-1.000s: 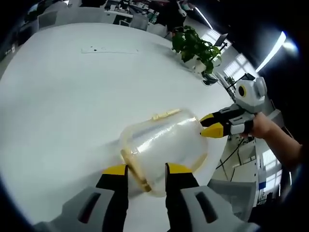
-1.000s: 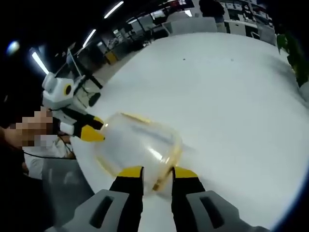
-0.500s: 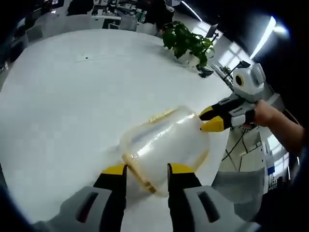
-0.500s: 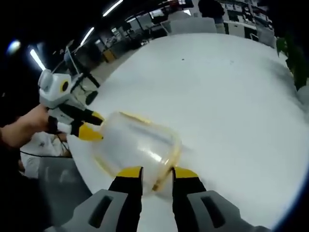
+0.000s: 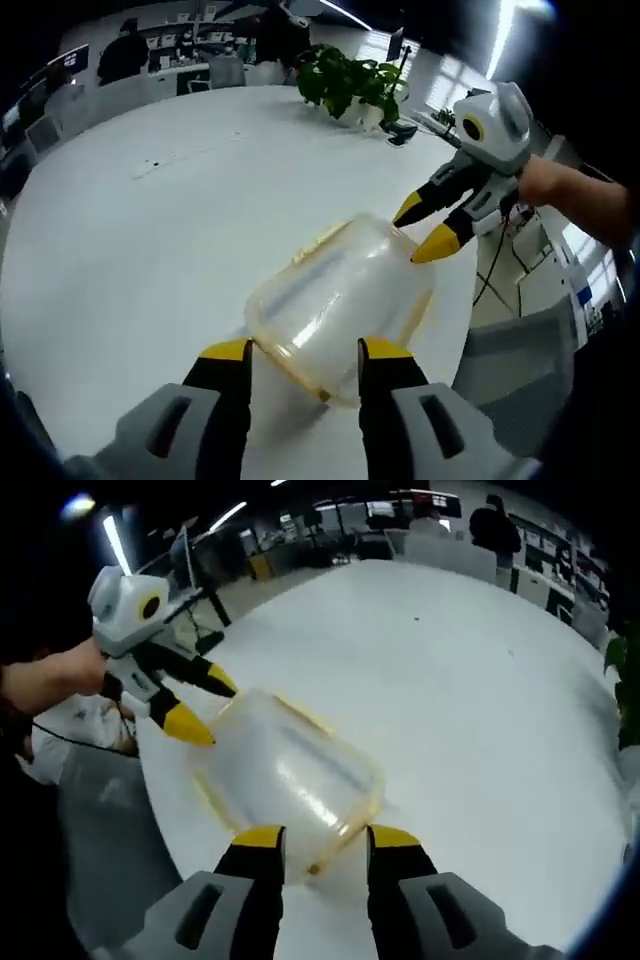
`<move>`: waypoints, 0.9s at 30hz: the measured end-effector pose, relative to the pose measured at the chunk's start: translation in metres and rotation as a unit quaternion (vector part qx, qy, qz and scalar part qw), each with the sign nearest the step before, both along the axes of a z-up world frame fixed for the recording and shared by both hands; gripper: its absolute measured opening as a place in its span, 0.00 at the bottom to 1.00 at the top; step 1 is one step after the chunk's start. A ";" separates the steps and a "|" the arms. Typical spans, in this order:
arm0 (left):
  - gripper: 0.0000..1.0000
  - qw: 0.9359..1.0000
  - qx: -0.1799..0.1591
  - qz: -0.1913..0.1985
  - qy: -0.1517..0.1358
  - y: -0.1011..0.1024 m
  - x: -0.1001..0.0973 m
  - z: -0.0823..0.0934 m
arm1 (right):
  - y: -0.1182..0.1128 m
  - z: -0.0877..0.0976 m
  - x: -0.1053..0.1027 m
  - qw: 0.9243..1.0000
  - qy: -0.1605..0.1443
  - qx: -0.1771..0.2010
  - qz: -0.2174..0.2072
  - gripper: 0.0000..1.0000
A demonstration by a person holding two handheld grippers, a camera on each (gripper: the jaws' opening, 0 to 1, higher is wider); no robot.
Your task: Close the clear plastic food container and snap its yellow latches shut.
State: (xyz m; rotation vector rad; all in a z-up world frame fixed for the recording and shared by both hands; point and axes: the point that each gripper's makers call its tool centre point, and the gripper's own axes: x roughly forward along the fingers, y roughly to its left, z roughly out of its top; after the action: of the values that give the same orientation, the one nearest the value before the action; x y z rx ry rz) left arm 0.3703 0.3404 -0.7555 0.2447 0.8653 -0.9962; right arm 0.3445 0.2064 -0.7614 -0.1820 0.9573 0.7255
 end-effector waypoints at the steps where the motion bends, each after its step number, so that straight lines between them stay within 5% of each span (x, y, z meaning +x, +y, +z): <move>1: 0.39 1.000 -0.001 -0.005 -0.007 0.001 0.001 0.003 | 0.000 0.001 0.001 1.000 -0.006 -0.004 0.003 0.30; 5: 0.39 0.998 -0.019 -0.034 -0.040 -0.003 0.004 0.017 | 0.003 0.003 0.002 0.996 -0.045 -0.028 0.068 0.30; 12: 0.39 0.995 -0.006 -0.080 -0.061 -0.009 0.001 0.017 | 0.008 0.013 0.004 0.995 -0.053 -0.026 0.081 0.30; 20: 0.31 0.986 -0.001 -0.135 -0.096 -0.022 -0.003 0.025 | 0.018 0.025 0.006 0.986 -0.075 -0.038 0.144 0.28; 27: 0.32 0.982 0.014 -0.162 -0.099 -0.026 -0.001 0.024 | 0.026 0.025 0.007 0.980 -0.076 -0.045 0.179 0.28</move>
State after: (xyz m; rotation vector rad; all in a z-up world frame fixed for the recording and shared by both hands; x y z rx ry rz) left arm 0.3693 0.3147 -0.7318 0.5115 0.6690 -1.2398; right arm 0.3515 0.2326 -0.7362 -0.4925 0.8194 0.9840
